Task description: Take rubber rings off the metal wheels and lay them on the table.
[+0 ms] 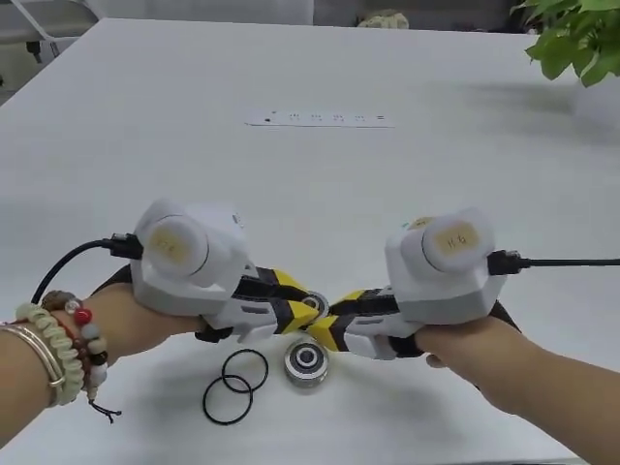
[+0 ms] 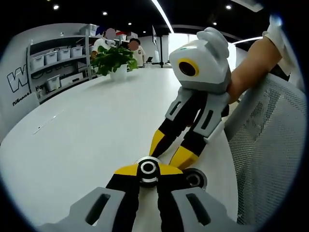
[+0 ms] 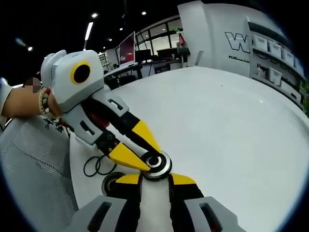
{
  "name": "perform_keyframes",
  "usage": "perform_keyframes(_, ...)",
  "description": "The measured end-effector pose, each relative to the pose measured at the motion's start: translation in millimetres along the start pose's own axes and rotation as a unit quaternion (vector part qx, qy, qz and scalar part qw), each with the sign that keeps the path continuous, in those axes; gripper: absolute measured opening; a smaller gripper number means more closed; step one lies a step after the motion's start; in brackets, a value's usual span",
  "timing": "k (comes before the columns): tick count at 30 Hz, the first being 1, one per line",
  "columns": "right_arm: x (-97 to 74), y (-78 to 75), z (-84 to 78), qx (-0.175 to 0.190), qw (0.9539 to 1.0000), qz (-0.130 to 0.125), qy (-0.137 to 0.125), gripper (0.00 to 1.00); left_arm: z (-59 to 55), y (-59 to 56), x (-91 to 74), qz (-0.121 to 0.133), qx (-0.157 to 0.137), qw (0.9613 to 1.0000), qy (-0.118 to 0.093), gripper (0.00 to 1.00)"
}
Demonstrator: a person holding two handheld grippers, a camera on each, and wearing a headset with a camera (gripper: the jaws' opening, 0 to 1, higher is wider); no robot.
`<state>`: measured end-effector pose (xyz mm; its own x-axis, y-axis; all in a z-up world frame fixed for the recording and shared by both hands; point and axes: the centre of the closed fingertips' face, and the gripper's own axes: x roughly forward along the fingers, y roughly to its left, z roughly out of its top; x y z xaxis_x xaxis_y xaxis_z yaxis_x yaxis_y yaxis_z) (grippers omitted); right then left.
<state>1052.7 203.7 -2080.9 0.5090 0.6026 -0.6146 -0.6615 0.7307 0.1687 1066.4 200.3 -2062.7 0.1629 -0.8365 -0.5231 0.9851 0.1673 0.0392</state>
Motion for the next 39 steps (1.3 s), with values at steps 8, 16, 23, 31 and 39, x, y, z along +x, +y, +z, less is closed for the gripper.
perform_keyframes(8,-1.8,-3.3,-6.8,-0.047,0.9987,-0.007,0.019,0.0,-0.2,1.0,-0.5,0.003,-0.005,1.0,0.0,0.08)
perform_keyframes(16,-4.8,-8.0,-4.0,-0.009,0.9998,-0.008,0.015,0.16,-0.4,0.3,-0.6,0.001,0.001,1.0,0.0,0.08)
perform_keyframes(23,-2.5,-11.0,-1.8,-0.093,0.9943,-0.009,0.05,0.21,-0.1,-0.1,-0.7,-0.006,0.003,1.0,-0.004,0.08)
perform_keyframes(31,0.6,-0.2,10.5,-0.048,0.9955,0.071,0.041,0.32,0.7,-1.1,-1.1,-0.014,-0.001,0.9998,-0.016,0.08)
perform_keyframes(39,7.8,-7.7,7.8,-0.079,0.9934,0.057,0.06,0.31,0.9,-0.3,-1.3,-0.016,0.003,0.9997,-0.02,0.08)
